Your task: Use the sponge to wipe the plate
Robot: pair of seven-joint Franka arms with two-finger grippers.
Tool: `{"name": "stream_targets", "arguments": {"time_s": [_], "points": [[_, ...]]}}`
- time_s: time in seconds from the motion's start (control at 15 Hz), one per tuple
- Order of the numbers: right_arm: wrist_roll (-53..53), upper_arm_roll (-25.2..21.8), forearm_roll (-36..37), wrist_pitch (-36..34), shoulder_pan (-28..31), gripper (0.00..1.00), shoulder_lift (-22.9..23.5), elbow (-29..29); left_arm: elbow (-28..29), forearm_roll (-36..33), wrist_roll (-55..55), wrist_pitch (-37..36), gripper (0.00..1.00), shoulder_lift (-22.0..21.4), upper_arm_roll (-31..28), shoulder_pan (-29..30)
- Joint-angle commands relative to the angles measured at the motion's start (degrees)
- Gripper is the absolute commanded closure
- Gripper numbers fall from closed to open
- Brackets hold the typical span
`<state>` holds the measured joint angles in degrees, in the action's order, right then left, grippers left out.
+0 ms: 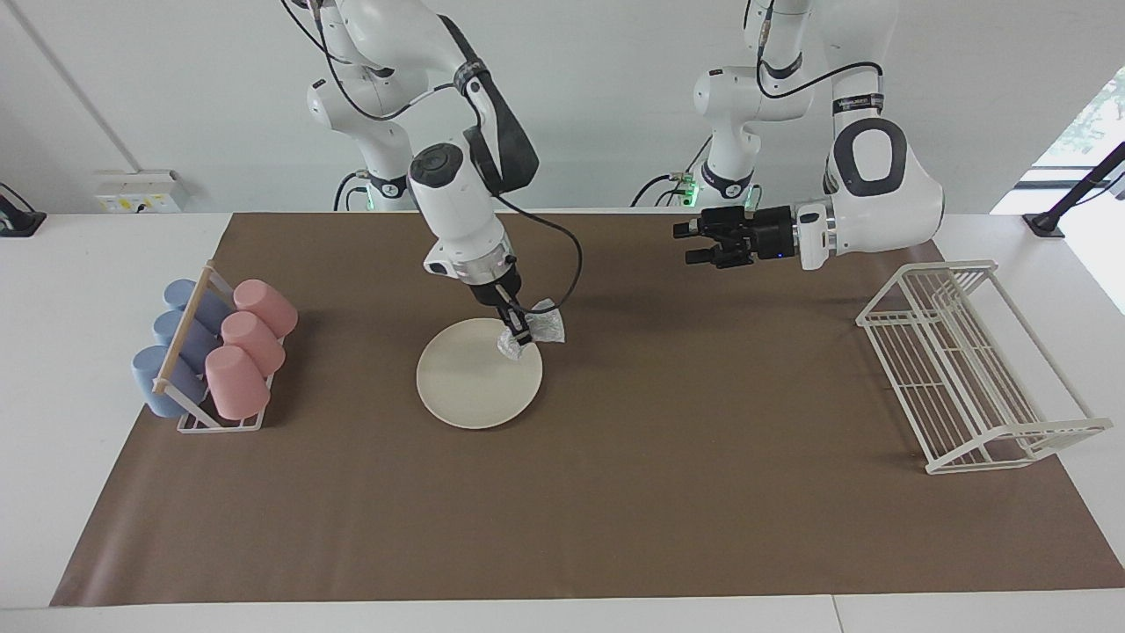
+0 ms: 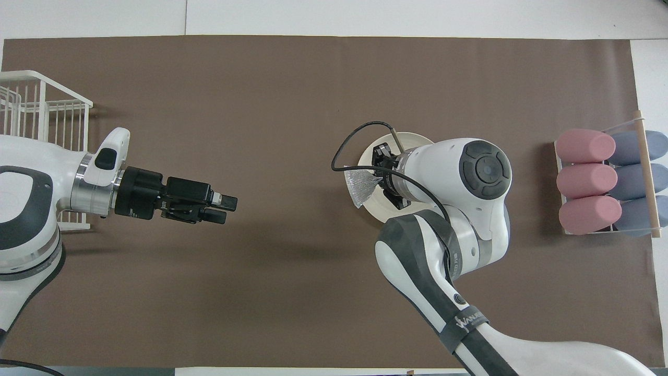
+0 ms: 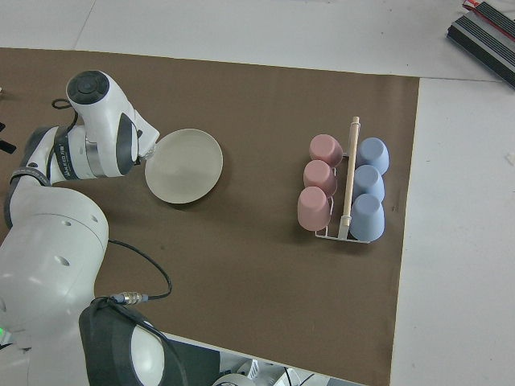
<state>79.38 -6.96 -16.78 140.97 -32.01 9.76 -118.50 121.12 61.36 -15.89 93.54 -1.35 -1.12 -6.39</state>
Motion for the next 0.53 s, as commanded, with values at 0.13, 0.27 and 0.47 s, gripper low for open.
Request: {"name": "stream_targets", "arguments": {"time_s": [0.13,0.27,0.47], "points": [[-8.0,0.6,0.1,5.4,1.2,1.00,3.2,-5.3,-1.2,-12.6,-0.5,2.5,0.00,-0.6,-0.1,3.6],[-7.8,0.7,0.1,6.9,1.1,1.00,4.1,-5.4,-2.7,-17.6,0.2,3.4,0.00,-0.5,-0.2,3.7],[-12.6,0.7,0.0,7.4,2.5,1.00,5.5,-5.6,-3.9,-24.3,0.4,5.4,0.00,-0.4,-0.2,4.7]]}}
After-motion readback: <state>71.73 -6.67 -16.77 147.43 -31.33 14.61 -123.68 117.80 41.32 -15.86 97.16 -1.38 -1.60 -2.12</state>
